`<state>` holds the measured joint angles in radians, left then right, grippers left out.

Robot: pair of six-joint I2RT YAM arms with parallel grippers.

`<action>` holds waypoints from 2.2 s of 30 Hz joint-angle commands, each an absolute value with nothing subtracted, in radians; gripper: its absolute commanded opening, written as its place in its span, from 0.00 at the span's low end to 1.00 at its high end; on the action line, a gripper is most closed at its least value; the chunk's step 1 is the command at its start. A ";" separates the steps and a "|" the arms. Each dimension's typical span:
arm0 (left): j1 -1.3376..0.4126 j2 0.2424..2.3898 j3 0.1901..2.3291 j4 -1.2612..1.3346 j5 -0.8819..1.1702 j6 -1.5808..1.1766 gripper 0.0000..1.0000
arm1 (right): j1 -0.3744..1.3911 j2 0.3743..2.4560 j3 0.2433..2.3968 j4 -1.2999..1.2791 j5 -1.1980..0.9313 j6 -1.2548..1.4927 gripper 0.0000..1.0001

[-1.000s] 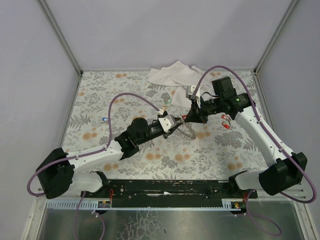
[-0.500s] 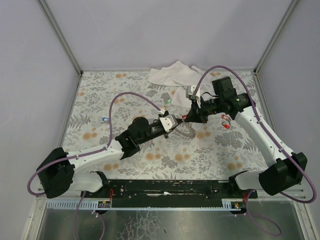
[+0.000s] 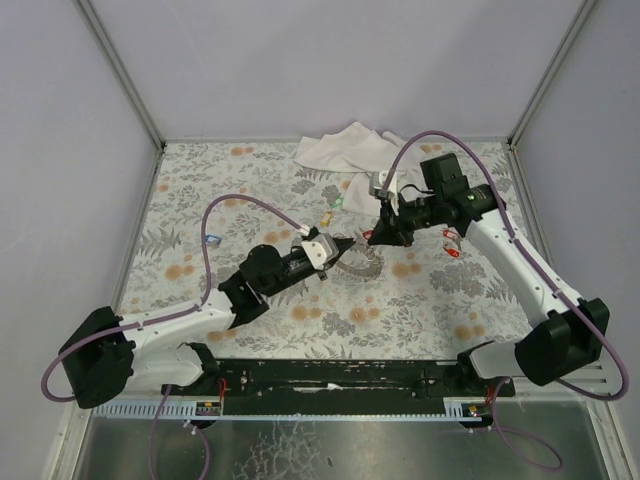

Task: Remove the keys from the keyring
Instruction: Remove the key from the keyring.

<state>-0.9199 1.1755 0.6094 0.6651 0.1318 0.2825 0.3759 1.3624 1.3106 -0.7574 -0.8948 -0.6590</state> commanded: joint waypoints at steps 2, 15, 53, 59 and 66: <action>-0.916 1.143 0.554 0.785 0.094 0.244 0.00 | 0.357 1.445 1.309 -0.721 -0.776 -0.671 0.00; -0.915 1.175 0.505 0.887 0.088 0.187 0.00 | 0.411 1.459 1.304 -0.738 -0.853 -0.711 0.00; -0.901 1.161 0.613 0.600 0.145 -0.155 0.45 | 0.411 1.393 1.321 -0.759 -0.904 -0.711 0.00; -0.900 1.209 0.671 0.547 0.187 -0.023 0.40 | 0.411 1.390 1.323 -0.763 -0.911 -0.712 0.00; -0.901 1.265 0.707 0.531 0.222 -0.069 0.36 | 0.411 1.388 1.323 -0.764 -0.907 -0.713 0.00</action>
<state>-0.8967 1.2507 0.6769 0.5430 0.1921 -0.0658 0.4057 1.4349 1.2854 -0.7666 -0.8577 -0.7040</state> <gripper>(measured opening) 0.363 0.091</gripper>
